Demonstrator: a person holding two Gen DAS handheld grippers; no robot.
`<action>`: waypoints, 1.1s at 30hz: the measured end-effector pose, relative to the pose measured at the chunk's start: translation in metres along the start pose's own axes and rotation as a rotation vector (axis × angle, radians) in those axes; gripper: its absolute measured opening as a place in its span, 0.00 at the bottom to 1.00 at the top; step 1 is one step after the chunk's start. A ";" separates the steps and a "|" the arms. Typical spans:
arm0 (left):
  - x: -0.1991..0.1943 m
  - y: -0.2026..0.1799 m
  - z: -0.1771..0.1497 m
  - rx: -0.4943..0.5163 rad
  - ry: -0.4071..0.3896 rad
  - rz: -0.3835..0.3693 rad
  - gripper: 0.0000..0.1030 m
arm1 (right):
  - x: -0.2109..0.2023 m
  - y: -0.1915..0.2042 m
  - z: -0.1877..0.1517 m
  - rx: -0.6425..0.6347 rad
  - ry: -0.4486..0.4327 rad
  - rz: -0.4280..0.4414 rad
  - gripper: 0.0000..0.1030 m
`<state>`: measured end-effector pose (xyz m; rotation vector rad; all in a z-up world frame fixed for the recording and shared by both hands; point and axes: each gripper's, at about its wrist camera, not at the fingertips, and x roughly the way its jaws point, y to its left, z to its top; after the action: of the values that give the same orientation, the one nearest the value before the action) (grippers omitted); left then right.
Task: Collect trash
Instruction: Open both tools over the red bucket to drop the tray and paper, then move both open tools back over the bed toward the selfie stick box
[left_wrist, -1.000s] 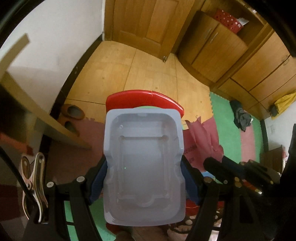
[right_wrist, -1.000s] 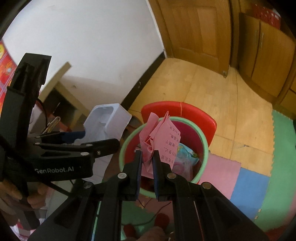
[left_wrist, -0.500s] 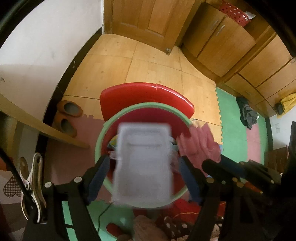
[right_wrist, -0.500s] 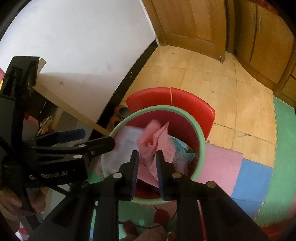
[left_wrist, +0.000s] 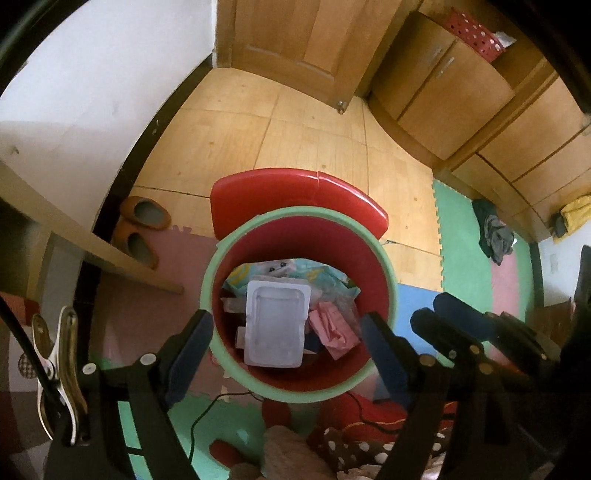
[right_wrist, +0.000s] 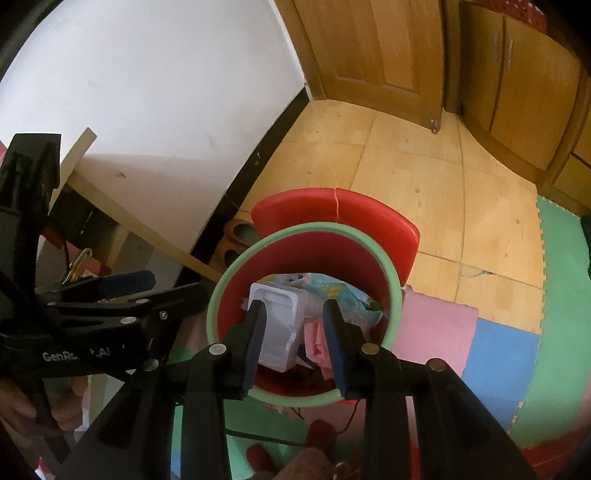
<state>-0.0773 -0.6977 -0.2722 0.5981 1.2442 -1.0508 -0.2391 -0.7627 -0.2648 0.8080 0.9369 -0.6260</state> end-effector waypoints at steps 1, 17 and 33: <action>-0.003 0.001 0.000 -0.006 -0.003 -0.001 0.84 | -0.003 0.002 0.000 -0.004 -0.003 0.002 0.32; -0.076 0.011 -0.019 -0.076 -0.069 -0.006 0.84 | -0.058 0.034 -0.001 -0.051 -0.067 0.003 0.32; -0.174 0.021 -0.045 -0.148 -0.154 -0.020 0.84 | -0.134 0.092 0.001 -0.109 -0.171 0.071 0.32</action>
<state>-0.0753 -0.5962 -0.1221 0.3846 1.1821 -0.9930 -0.2303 -0.6956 -0.1168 0.6770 0.7762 -0.5678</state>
